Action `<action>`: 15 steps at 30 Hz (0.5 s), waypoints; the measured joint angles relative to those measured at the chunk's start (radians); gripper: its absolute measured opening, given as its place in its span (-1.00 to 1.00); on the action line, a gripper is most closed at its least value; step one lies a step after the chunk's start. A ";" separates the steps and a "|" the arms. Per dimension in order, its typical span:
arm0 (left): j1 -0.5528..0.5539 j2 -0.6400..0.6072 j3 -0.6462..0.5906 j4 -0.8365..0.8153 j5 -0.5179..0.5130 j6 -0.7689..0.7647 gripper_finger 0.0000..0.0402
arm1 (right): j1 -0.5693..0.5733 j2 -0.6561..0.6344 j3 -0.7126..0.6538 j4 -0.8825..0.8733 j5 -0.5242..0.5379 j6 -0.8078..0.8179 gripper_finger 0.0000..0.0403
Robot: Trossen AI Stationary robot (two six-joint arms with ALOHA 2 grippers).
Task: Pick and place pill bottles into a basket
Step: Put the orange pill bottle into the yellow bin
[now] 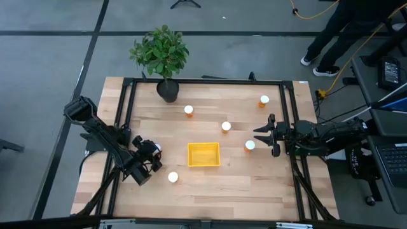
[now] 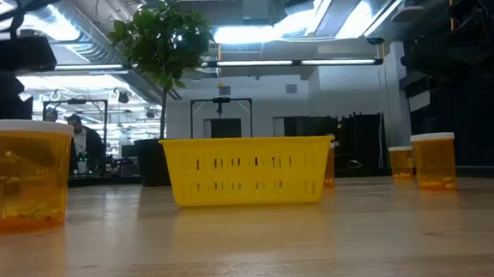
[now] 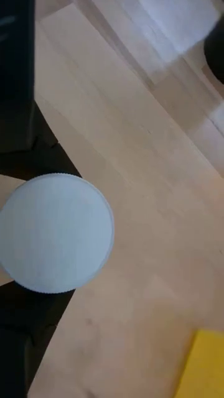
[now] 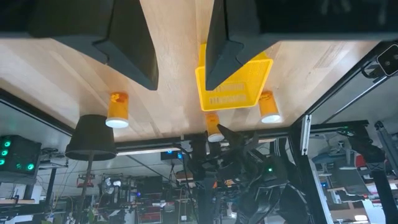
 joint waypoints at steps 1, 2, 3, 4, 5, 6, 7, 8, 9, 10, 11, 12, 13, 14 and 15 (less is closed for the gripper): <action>0.000 0.000 0.010 0.000 -0.001 0.015 0.02 | 0.000 0.000 0.000 0.000 0.000 0.001 -0.32; 0.000 0.000 0.020 0.000 -0.006 0.032 0.00 | 0.000 0.000 0.000 0.000 0.000 0.001 -0.32; 0.000 0.000 0.031 0.000 -0.012 0.051 -0.01 | 0.000 0.000 0.000 0.000 0.000 0.001 -0.32; 0.000 0.000 0.043 -0.001 -0.017 0.064 -0.02 | 0.000 0.000 0.000 0.000 0.000 0.000 -0.32; 0.000 0.000 0.054 -0.001 -0.019 0.079 -0.02 | 0.000 0.000 0.000 0.000 0.000 0.001 -0.32; 0.000 0.000 0.066 -0.001 -0.019 0.094 -0.02 | 0.000 0.000 0.000 0.000 0.000 0.001 -0.32; 0.001 0.000 0.079 -0.001 -0.020 0.110 -0.01 | 0.000 0.000 0.000 0.000 0.000 0.001 -0.32; 0.001 0.000 0.092 0.000 -0.020 0.124 0.00 | 0.000 0.000 0.000 0.000 0.000 0.001 -0.32; 0.001 0.000 0.105 -0.001 -0.021 0.137 0.02 | 0.000 0.000 0.000 0.000 0.000 0.001 -0.32; 0.001 0.000 0.120 -0.001 -0.022 0.153 0.03 | 0.000 0.000 0.000 0.000 0.000 0.001 -0.32; 0.001 0.000 0.136 -0.001 -0.026 0.167 0.04 | 0.000 0.000 0.000 0.000 0.000 0.001 -0.32; 0.001 0.000 0.152 -0.001 -0.030 0.186 0.04 | 0.000 0.000 0.000 0.000 0.000 0.001 -0.32; 0.001 0.000 0.170 0.000 -0.034 0.207 0.04 | 0.000 0.000 0.000 0.000 0.000 0.003 -0.32; 0.002 0.000 0.187 -0.001 -0.036 0.228 0.04 | 0.000 0.000 0.000 0.000 0.000 0.005 -0.32; 0.005 0.000 0.207 -0.001 -0.036 0.255 0.03 | 0.000 0.000 0.000 0.000 0.000 0.008 -0.32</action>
